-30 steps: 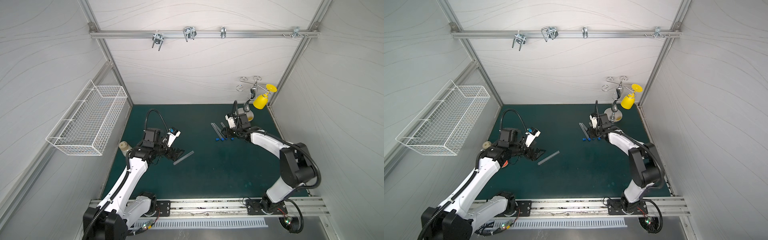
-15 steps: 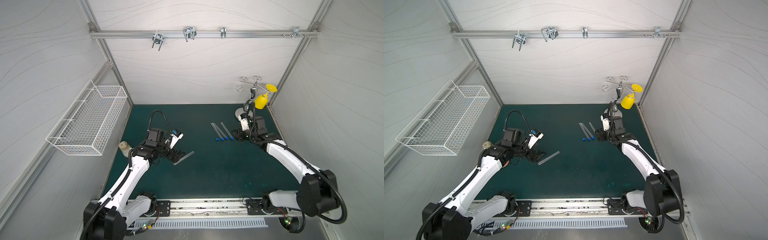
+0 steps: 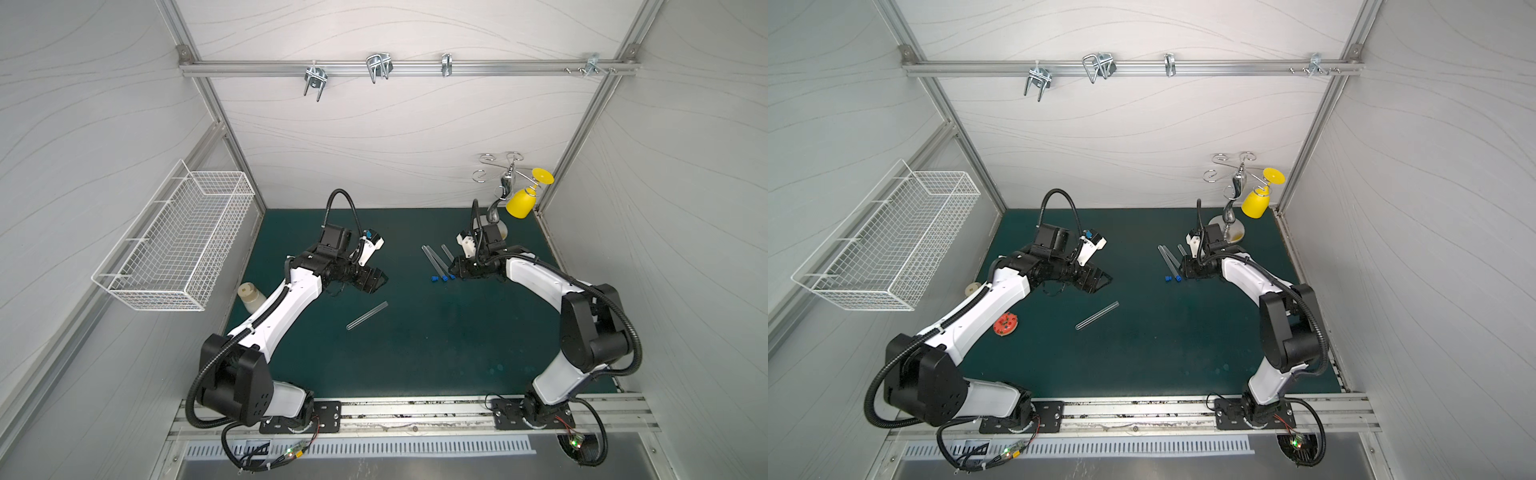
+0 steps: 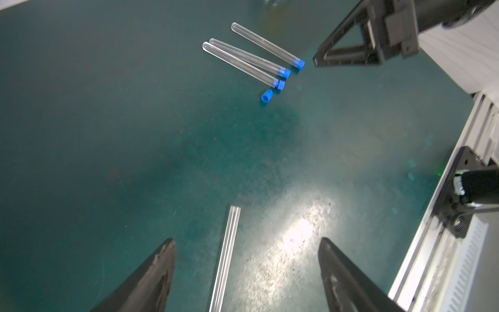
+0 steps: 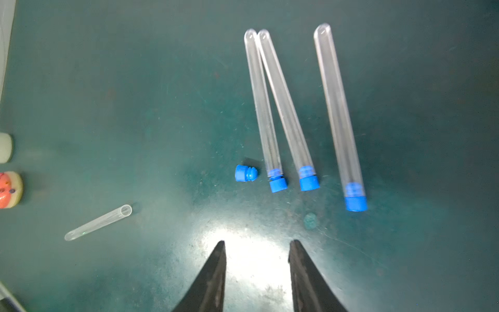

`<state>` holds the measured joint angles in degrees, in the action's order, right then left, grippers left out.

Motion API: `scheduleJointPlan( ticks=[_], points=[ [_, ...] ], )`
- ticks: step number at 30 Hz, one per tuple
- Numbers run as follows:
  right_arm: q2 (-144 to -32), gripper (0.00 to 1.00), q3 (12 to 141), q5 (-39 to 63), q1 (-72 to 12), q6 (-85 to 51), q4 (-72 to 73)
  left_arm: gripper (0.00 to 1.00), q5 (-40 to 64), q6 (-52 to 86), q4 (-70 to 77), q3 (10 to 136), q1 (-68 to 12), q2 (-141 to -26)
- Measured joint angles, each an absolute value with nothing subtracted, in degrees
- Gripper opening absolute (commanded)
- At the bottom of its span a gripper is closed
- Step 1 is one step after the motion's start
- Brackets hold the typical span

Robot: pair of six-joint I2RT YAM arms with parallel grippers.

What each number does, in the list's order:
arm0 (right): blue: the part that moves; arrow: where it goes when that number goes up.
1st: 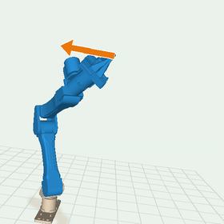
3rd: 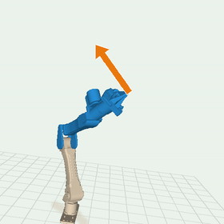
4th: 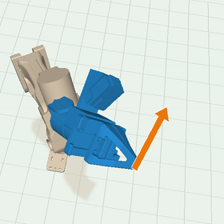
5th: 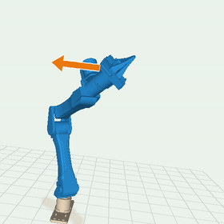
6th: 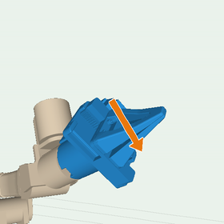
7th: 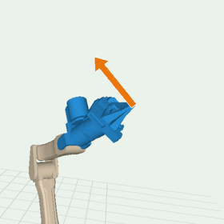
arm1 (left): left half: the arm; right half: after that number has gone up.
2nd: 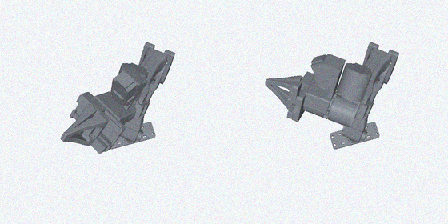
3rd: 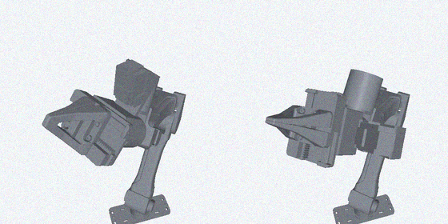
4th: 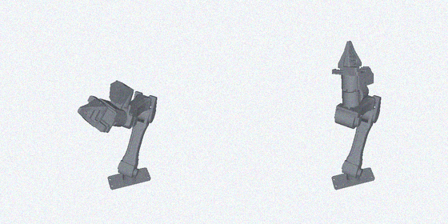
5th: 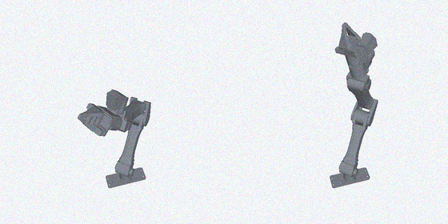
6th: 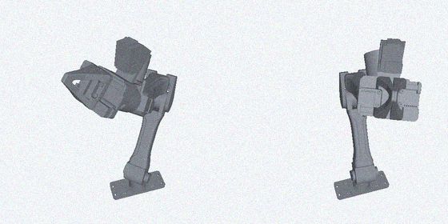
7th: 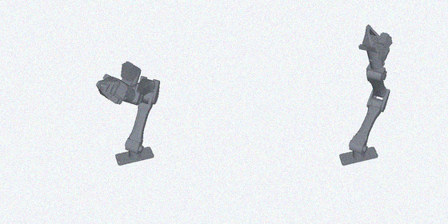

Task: Insert stoppers into test tubes
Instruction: Place the test tube at the center of the board, then pick up the test tube at the center of the board.

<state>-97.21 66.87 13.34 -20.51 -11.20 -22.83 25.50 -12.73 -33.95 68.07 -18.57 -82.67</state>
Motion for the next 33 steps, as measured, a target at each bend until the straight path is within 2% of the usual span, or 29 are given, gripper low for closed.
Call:
scheduleJointPlan(
  ticks=[5,10,14,22,33],
  points=[
    [-100.82,0.34,69.43,14.11,-20.99,-11.66,-24.16,0.82,24.60,-8.45,-35.90,72.53,-18.72,-87.92],
    [-101.47,0.34,70.91,14.17,-21.04,-11.60,-25.76,0.82,23.73,-8.01,-33.89,64.69,-18.70,-82.56],
    [-101.54,0.34,70.96,14.15,-20.95,-11.60,-26.24,0.78,23.99,-9.85,-34.92,60.60,-17.89,-79.35],
    [-101.51,0.34,69.47,14.02,-20.53,-12.05,-26.96,0.73,22.68,-15.44,-43.97,62.87,-15.27,-79.26],
    [-104.75,0.34,74.70,13.96,-20.12,-12.69,-29.15,0.71,20.27,-20.93,-49.17,57.52,-15.27,-79.79]
  ],
)
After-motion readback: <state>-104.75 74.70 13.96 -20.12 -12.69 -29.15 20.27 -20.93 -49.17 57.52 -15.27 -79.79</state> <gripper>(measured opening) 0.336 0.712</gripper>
